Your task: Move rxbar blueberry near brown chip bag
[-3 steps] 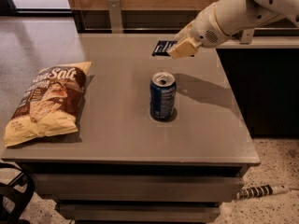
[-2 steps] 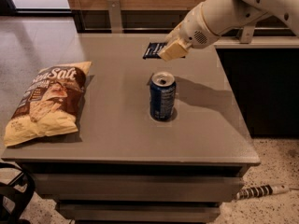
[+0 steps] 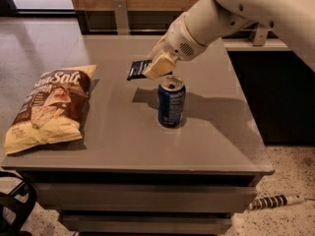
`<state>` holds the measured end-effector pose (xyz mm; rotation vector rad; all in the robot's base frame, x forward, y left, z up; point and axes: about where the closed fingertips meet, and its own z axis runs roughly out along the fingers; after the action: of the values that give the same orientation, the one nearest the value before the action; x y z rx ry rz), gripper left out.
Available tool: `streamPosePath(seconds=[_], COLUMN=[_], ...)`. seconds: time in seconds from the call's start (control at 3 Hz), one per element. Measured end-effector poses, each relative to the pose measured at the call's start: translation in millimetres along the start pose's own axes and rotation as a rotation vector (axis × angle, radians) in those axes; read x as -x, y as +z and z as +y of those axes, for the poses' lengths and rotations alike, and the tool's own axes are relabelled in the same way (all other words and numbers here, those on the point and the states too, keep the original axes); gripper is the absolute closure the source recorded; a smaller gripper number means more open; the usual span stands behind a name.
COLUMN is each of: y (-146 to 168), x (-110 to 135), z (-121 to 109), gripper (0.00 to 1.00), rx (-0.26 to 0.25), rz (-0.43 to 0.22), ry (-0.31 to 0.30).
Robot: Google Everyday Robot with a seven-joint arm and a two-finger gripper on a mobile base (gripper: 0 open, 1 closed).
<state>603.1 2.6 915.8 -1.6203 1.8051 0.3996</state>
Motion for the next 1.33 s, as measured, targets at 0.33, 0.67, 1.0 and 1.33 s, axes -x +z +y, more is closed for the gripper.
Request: streamPosePath(seconds=[0.33,0.67,1.0,1.33], y=[19,41,52,53], x=[10,20,24,25], z=[8,5,4,6], gripper=[1.0,1.0,1.0,0.82], rx=[0.058,0.119,0.142,0.145], rz=[-0.028,-0.063,-0.073,-0.073], ry=[-0.033,-0.074,-0.097,-0.097])
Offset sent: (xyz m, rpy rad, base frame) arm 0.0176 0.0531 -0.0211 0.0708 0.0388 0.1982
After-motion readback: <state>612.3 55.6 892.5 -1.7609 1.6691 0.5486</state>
